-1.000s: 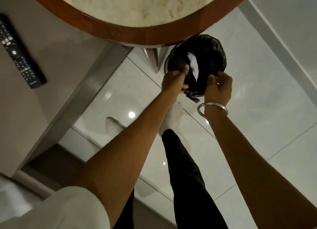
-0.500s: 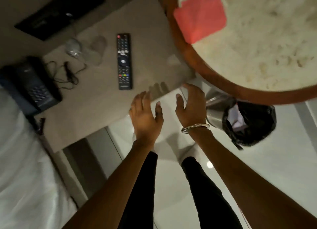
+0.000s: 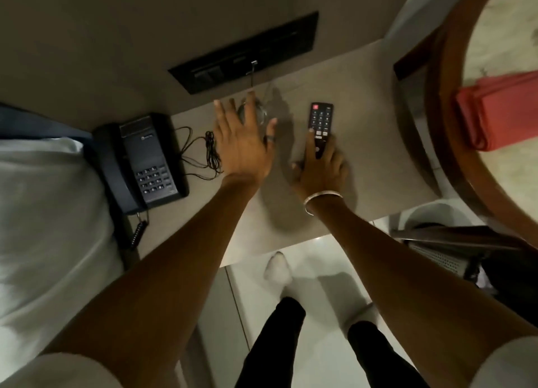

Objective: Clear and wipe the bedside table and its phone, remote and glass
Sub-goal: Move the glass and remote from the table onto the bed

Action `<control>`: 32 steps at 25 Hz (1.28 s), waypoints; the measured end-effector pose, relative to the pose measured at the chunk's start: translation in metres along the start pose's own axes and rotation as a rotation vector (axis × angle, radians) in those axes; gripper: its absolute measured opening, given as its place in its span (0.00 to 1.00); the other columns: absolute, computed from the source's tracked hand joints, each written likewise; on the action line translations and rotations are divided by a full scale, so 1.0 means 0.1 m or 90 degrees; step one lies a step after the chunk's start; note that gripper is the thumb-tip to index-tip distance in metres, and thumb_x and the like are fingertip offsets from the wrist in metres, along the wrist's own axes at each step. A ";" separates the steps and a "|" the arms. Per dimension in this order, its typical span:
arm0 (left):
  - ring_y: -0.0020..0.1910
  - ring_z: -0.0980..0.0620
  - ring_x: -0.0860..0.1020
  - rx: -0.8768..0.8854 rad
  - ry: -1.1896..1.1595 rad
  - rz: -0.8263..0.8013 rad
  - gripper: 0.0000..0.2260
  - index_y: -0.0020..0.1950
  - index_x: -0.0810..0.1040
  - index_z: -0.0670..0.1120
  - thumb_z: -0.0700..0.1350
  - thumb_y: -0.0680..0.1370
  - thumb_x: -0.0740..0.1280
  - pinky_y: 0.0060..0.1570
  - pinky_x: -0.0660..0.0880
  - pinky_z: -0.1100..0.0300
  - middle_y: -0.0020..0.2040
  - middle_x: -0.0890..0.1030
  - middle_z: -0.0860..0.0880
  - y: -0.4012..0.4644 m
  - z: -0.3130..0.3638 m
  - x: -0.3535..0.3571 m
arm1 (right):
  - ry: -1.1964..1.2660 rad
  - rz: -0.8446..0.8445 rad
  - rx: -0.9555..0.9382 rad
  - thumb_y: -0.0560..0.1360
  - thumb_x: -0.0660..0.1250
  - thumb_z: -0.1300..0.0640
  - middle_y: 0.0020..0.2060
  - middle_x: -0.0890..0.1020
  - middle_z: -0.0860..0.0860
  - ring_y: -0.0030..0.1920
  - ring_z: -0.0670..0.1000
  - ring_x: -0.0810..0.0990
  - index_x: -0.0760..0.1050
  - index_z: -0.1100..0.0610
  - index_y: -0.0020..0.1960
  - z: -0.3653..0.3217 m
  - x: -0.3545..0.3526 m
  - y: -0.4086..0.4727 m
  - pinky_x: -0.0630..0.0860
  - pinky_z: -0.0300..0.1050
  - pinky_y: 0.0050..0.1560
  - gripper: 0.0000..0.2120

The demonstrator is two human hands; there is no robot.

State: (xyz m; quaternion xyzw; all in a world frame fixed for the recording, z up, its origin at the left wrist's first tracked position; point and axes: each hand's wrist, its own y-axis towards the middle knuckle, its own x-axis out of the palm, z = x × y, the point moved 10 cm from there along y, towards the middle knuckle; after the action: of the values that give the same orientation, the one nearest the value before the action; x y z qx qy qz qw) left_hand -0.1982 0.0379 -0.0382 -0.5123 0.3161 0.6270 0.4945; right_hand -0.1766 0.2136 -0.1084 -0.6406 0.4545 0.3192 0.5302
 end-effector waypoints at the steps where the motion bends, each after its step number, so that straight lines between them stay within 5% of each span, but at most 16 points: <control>1: 0.79 0.34 0.64 -0.005 -0.057 -0.017 0.32 0.85 0.56 0.49 0.62 0.86 0.56 0.77 0.66 0.37 0.80 0.62 0.34 0.02 -0.02 0.03 | 0.010 0.001 0.013 0.78 0.62 0.47 0.78 0.56 0.65 0.70 0.68 0.67 0.46 0.48 0.83 0.01 0.02 -0.03 0.68 0.62 0.68 0.39; 3: 0.72 0.39 0.73 -0.026 -0.157 -0.024 0.30 0.84 0.58 0.50 0.59 0.85 0.60 0.69 0.75 0.42 0.76 0.65 0.37 -0.01 -0.06 0.02 | 0.050 0.003 0.000 0.78 0.64 0.50 0.74 0.60 0.65 0.67 0.68 0.69 0.48 0.50 0.82 -0.02 -0.03 -0.08 0.71 0.63 0.67 0.39; 8: 0.71 0.44 0.74 -0.068 -0.299 -0.009 0.30 0.84 0.52 0.57 0.60 0.85 0.60 0.66 0.78 0.51 0.80 0.60 0.42 -0.69 -0.18 -0.26 | 0.264 0.005 -0.114 0.79 0.66 0.58 0.68 0.68 0.64 0.60 0.60 0.76 0.57 0.60 0.80 -0.15 -0.33 -0.43 0.79 0.50 0.58 0.33; 13: 0.66 0.57 0.70 -0.252 -0.336 0.182 0.31 0.85 0.54 0.53 0.59 0.85 0.62 0.63 0.72 0.61 0.77 0.62 0.45 -2.03 -1.07 -1.11 | 0.270 -0.125 -0.309 0.76 0.72 0.53 0.66 0.76 0.58 0.61 0.58 0.80 0.65 0.53 0.78 -1.06 -0.28 -1.34 0.78 0.47 0.59 0.32; 18: 0.70 0.50 0.70 -0.488 -0.267 0.415 0.31 0.84 0.60 0.46 0.55 0.84 0.65 0.70 0.67 0.63 0.75 0.66 0.38 -3.66 -2.18 -2.07 | 0.239 -0.228 -0.622 0.74 0.71 0.51 0.70 0.76 0.58 0.65 0.54 0.77 0.68 0.59 0.76 -2.40 -0.13 -2.78 0.70 0.37 0.63 0.34; 22: 0.71 0.48 0.67 -0.647 -0.182 0.567 0.30 0.83 0.61 0.42 0.49 0.84 0.68 0.67 0.64 0.69 0.70 0.71 0.35 -4.97 -2.98 -2.67 | 0.185 -0.249 -0.826 0.73 0.71 0.54 0.69 0.77 0.59 0.57 0.57 0.76 0.69 0.62 0.75 -3.38 0.17 -4.02 0.67 0.41 0.61 0.33; 25: 0.71 0.49 0.69 -0.781 -0.182 0.572 0.32 0.85 0.60 0.49 0.52 0.84 0.68 0.63 0.67 0.61 0.74 0.69 0.38 -5.71 -3.50 -2.72 | 0.136 -0.288 -0.923 0.72 0.71 0.57 0.67 0.77 0.59 0.54 0.61 0.77 0.70 0.63 0.74 -3.91 0.49 -4.74 0.68 0.44 0.59 0.32; 32: 0.70 0.49 0.72 -0.891 -0.196 0.600 0.33 0.85 0.60 0.52 0.54 0.83 0.69 0.61 0.66 0.65 0.74 0.70 0.40 -6.51 -4.20 -2.55 | -0.024 -0.315 -1.042 0.73 0.69 0.55 0.69 0.75 0.57 0.55 0.60 0.73 0.67 0.60 0.76 -4.57 1.31 -5.71 0.77 0.56 0.57 0.32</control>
State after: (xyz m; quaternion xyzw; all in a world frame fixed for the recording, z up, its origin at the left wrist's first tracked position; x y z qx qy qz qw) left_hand 0.5516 -0.2144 0.1615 -0.4239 -0.0345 0.8803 -0.2103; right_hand 0.3657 -0.2476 0.1040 -0.8971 -0.0808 0.4328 -0.0372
